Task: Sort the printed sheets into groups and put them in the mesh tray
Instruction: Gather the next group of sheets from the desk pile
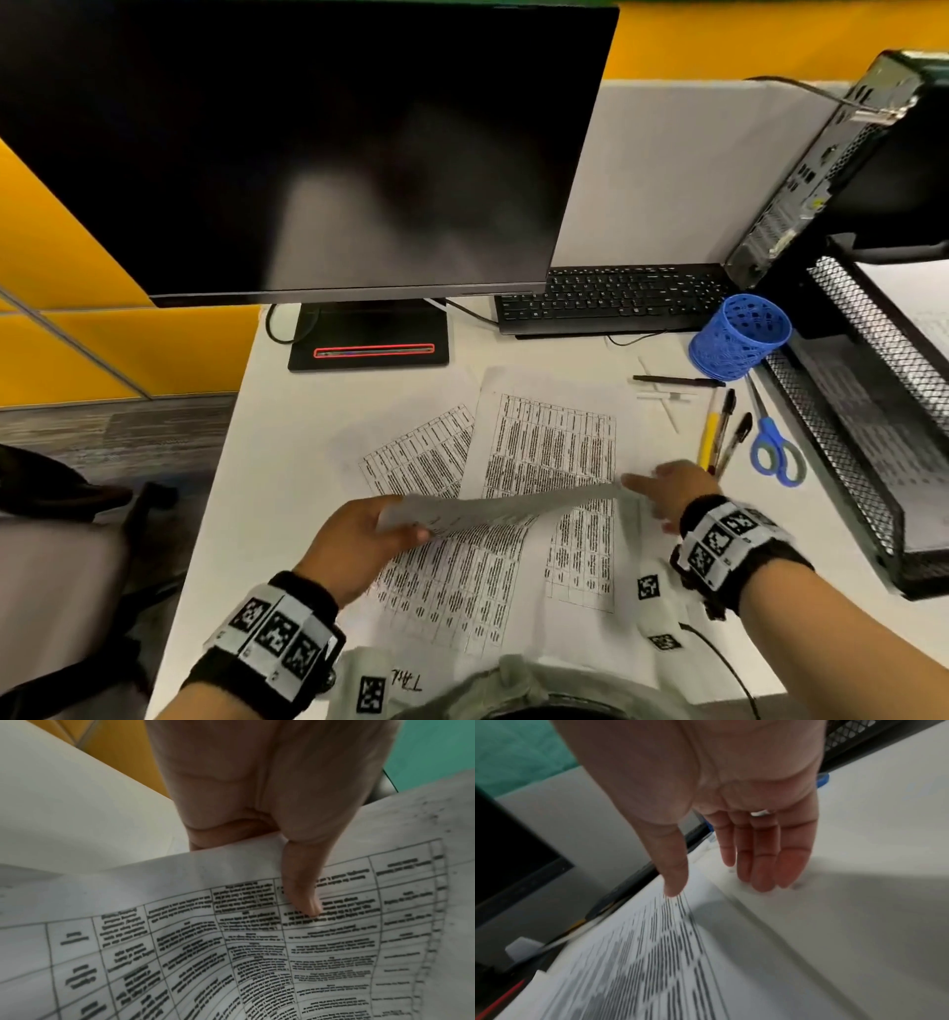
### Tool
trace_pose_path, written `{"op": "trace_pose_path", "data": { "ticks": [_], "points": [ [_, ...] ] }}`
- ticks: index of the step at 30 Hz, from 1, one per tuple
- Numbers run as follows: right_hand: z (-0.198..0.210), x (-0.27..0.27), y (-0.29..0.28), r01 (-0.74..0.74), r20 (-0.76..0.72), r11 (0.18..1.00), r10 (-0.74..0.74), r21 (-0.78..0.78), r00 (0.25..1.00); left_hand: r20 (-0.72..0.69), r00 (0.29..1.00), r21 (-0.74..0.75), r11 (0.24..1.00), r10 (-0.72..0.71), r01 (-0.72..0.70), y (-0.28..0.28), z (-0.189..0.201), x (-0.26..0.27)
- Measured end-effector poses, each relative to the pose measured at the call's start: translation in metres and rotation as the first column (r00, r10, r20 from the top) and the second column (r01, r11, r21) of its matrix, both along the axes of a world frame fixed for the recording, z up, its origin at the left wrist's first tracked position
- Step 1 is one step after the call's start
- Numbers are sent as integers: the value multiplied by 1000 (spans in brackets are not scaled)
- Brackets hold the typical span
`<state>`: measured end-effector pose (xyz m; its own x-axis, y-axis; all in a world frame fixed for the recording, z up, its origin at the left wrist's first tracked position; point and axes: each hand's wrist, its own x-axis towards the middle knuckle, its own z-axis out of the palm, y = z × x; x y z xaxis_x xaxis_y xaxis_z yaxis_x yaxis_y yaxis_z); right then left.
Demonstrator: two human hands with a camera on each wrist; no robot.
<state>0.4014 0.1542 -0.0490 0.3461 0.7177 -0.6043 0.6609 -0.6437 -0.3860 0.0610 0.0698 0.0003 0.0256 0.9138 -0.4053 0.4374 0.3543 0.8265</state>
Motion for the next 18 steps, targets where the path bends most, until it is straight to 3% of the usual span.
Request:
{"op": "trace_pose_path", "data": {
  "ticks": [4, 7, 9, 12, 15, 18],
  "points": [
    [1, -20, -3, -230, 82, 953, 249, -195, 965, 90, 996, -66, 998, 0, 6, -1, -3, -5],
    [-1, -26, -4, -210, 99, 972, 220, -105, 970, 126, 992, -108, 993, -26, 39, -2, -1, -8],
    [-1, -23, -7, -51, -22, 993, 54, 104, 998, 143, 989, -100, 995, 34, -20, -3, -1, -10],
    [7, -14, -15, 111, -267, 937, -20, 331, 963, 143, 980, -10, 990, 141, -141, -4, 0, -14],
    [19, -15, -22, 191, -497, 922, 2, 337, 868, 160, 950, 35, 961, 267, -275, -1, 1, -19],
    [33, -31, -32, 120, -562, 945, 76, 304, 823, 218, 934, 53, 952, 284, -302, 3, -2, -21]
  ]
}}
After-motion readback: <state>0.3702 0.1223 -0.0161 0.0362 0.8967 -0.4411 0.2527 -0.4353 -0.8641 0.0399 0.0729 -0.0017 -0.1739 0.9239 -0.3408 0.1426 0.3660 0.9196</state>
